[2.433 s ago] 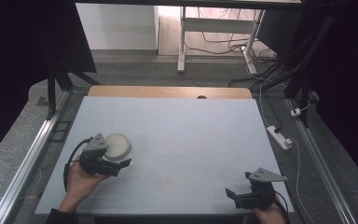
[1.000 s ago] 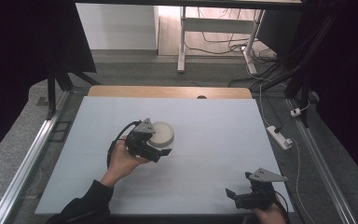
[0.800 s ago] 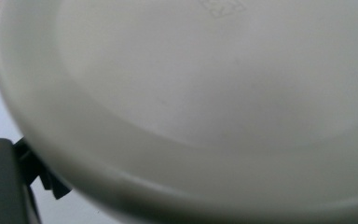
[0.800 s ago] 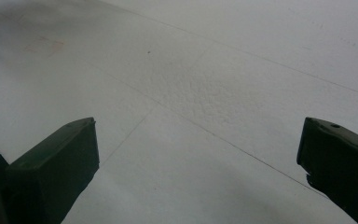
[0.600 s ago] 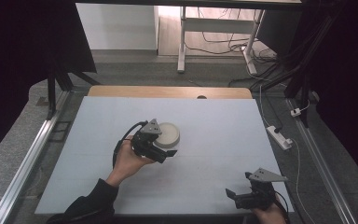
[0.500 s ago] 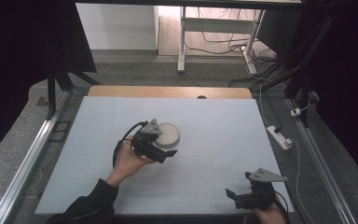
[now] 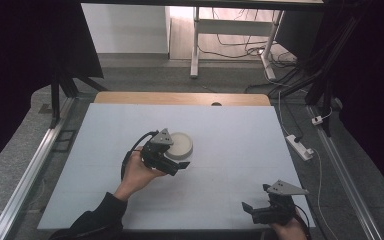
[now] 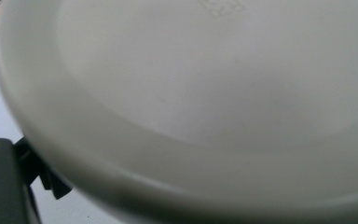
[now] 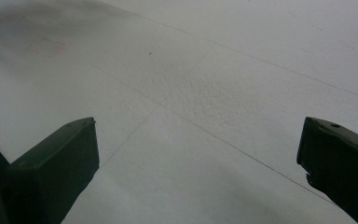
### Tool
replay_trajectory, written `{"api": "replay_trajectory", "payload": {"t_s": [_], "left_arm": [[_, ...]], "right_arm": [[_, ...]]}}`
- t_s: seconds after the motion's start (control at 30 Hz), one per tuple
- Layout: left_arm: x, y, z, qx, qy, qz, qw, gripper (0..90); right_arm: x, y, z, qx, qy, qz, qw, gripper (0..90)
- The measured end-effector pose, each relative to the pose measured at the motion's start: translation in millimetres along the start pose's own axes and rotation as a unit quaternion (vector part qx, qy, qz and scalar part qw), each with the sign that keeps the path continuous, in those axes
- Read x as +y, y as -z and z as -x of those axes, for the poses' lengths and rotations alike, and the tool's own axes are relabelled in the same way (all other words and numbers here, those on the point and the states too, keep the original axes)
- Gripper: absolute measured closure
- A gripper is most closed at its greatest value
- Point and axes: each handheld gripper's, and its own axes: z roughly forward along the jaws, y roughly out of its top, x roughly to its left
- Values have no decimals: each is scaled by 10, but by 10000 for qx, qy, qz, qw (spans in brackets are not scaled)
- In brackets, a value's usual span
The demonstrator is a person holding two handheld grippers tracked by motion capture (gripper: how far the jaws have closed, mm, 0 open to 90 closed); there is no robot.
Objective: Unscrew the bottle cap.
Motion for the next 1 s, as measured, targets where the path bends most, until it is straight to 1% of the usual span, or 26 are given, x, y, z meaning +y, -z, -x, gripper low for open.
{"api": "replay_trajectory", "payload": {"t_s": [0.13, 0.17, 0.23, 0.3, 0.33, 0.43, 0.5, 0.63, 0.73, 0.8, 0.87, 1.0], "left_arm": [[-14, -11, 2, -2, 4, -17, 10000, 72], [-16, -13, 0, -5, 12, -19, 10000, 72], [-20, -15, -5, -12, 13, -29, 10000, 72], [-25, -17, -10, -17, 24, -28, 10000, 72], [-27, -18, -12, -19, 27, -28, 10000, 72], [-37, -22, -18, -19, 10, -52, 10000, 72], [-43, -28, -19, -20, 23, -49, 10000, 72], [-50, -31, -26, -32, 26, -61, 10000, 72], [-49, -27, -26, -34, 24, -46, 10000, 72], [-48, -23, -26, -37, 24, -36, 10000, 72], [-49, -22, -25, -36, 31, -26, 10000, 72], [-51, -20, -27, -31, 34, -30, 10000, 72]], "right_arm": [[15, 12, -6, 21, -2, 91, 10000, 0], [39, 22, -21, 33, 37, 156, 9999, 0], [49, 25, -28, 57, 53, 179, 9998, 0], [74, 22, -52, 113, 129, 218, 9996, 0], [74, 22, -52, 113, 129, 218, 9996, 0], [130, 1, -110, 195, 284, 219, 9992, 0], [142, -4, -121, 216, 307, 228, 9990, 0], [218, -37, -190, 337, 411, 250, 9983, 0], [268, -60, -230, 419, 441, 272, 9978, 0], [315, -79, -261, 533, 486, 343, 9968, 0], [327, -84, -268, 566, 510, 368, 9964, 0], [401, -118, -307, 858, 550, 462, 9937, 0]]}}
